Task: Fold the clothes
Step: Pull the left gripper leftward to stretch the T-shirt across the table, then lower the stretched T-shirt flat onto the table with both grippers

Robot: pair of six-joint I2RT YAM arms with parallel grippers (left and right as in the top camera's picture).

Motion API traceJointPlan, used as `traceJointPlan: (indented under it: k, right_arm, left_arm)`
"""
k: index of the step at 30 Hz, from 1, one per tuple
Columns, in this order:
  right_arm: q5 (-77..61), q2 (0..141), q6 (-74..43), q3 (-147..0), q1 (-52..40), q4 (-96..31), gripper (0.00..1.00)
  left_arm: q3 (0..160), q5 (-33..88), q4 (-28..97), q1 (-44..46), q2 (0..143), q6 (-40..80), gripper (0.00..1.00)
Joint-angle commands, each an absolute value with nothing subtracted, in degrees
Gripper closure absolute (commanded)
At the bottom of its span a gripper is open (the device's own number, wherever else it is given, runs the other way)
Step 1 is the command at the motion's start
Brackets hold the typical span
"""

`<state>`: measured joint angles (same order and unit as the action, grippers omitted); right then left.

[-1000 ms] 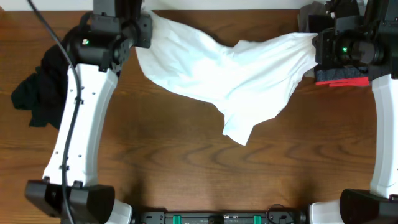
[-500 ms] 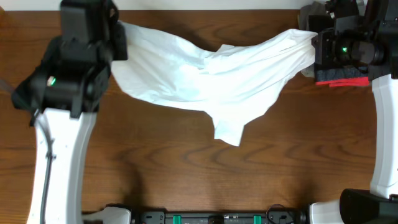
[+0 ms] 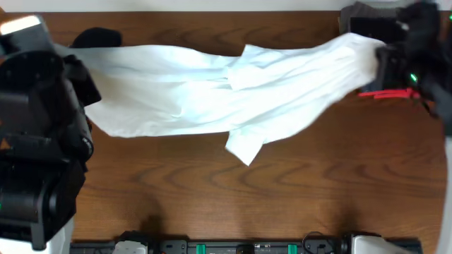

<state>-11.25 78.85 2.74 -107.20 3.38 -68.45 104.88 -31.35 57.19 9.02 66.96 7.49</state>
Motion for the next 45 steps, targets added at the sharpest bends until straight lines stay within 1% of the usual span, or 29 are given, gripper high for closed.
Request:
traceJointPlan:
  k: [1,5,8,11,14,17,21,26,32,35,45]
  right_arm:
    - [-2.6,75.3,-4.0,-107.8,5.0,-70.3,0.99]
    - [1.7,74.4,-9.5,-107.8,7.0,-74.5,0.99]
    - [1.7,74.4,-10.7,-107.8,8.7,-76.7,0.99]
    - [1.5,74.5,-11.1,-107.8,9.9,-77.0,0.99]
    - [0.9,75.6,-11.1,-107.4,9.9,-75.1,0.99]
    - [-3.6,78.0,-10.2,-106.3,9.9,-71.9,0.99]
    - [-9.5,82.6,-8.2,-105.9,9.5,-68.4,0.99]
    - [-10.9,89.5,-7.9,-105.9,8.9,-65.5,0.99]
    - [-14.0,97.6,-5.0,-105.9,8.2,-59.4,0.99]
    - [-16.3,102.1,-2.7,-105.9,7.3,-54.5,0.99]
    - [-16.6,117.5,-1.5,-105.9,3.1,-37.1,0.99]
  left_arm:
    - [105.6,-36.9,57.3,8.2,67.0,10.2,0.94]
    - [105.6,-38.9,59.9,7.4,67.1,13.7,0.94]
    - [105.6,-42.2,63.9,6.5,67.1,17.7,0.94]
    - [105.6,-42.9,67.1,5.3,67.2,21.0,0.94]
    - [105.5,-42.8,67.7,4.7,68.0,22.0,0.94]
    - [105.4,-42.5,67.7,4.7,70.1,23.3,0.94]
    - [105.4,-38.9,67.7,4.7,74.6,23.3,0.94]
    - [105.4,-37.0,67.5,4.7,82.2,25.0,0.94]
    - [105.4,-37.1,63.5,4.7,91.0,25.2,0.94]
    - [105.4,-37.0,59.3,4.4,95.7,25.2,0.94]
    - [105.4,-36.4,47.3,3.4,111.0,25.8,0.94]
